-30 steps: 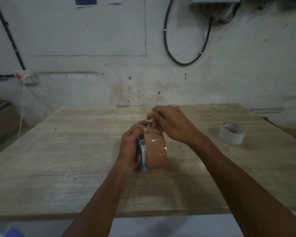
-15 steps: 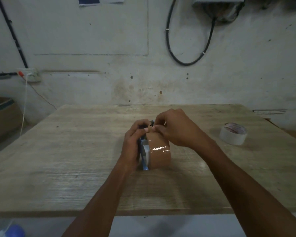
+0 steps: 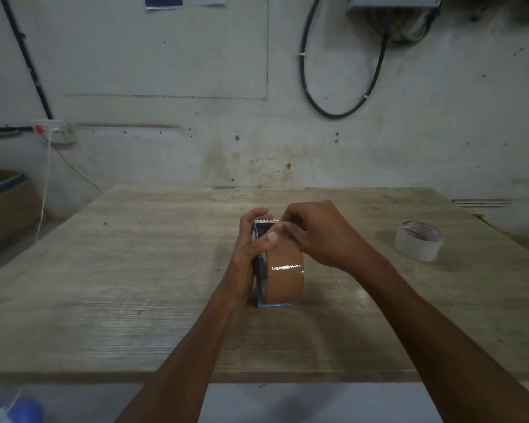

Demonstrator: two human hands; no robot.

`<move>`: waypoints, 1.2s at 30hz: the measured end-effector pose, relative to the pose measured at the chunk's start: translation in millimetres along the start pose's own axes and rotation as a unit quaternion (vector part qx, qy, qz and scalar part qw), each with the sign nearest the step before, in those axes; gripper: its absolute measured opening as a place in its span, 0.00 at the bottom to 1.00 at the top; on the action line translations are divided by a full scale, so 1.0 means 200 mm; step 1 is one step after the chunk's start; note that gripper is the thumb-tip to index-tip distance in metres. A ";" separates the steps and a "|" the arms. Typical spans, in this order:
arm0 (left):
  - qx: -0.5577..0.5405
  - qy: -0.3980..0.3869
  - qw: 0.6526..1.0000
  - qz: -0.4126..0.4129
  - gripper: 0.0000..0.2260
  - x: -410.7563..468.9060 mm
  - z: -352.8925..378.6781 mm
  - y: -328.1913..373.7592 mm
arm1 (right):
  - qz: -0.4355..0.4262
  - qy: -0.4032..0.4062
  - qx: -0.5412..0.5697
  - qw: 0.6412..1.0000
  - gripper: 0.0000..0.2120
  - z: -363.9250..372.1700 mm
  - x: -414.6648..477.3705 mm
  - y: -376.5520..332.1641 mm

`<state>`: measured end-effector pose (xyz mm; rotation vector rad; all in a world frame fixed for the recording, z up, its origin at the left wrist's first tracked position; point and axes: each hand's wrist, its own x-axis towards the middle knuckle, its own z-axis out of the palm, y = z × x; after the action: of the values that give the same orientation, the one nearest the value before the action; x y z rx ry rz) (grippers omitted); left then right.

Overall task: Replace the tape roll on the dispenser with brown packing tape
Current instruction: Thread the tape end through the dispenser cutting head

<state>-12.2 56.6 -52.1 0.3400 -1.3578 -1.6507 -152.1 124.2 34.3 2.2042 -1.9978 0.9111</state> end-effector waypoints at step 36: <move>0.022 -0.064 0.990 -0.126 0.45 0.00 -0.01 0.03 | 0.012 0.123 0.009 0.992 0.06 0.09 -0.13 0.04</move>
<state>-7.3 56.0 -48.1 0.4536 -1.4978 -1.8778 -152.1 139.4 5.4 1.9672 -1.9128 1.1458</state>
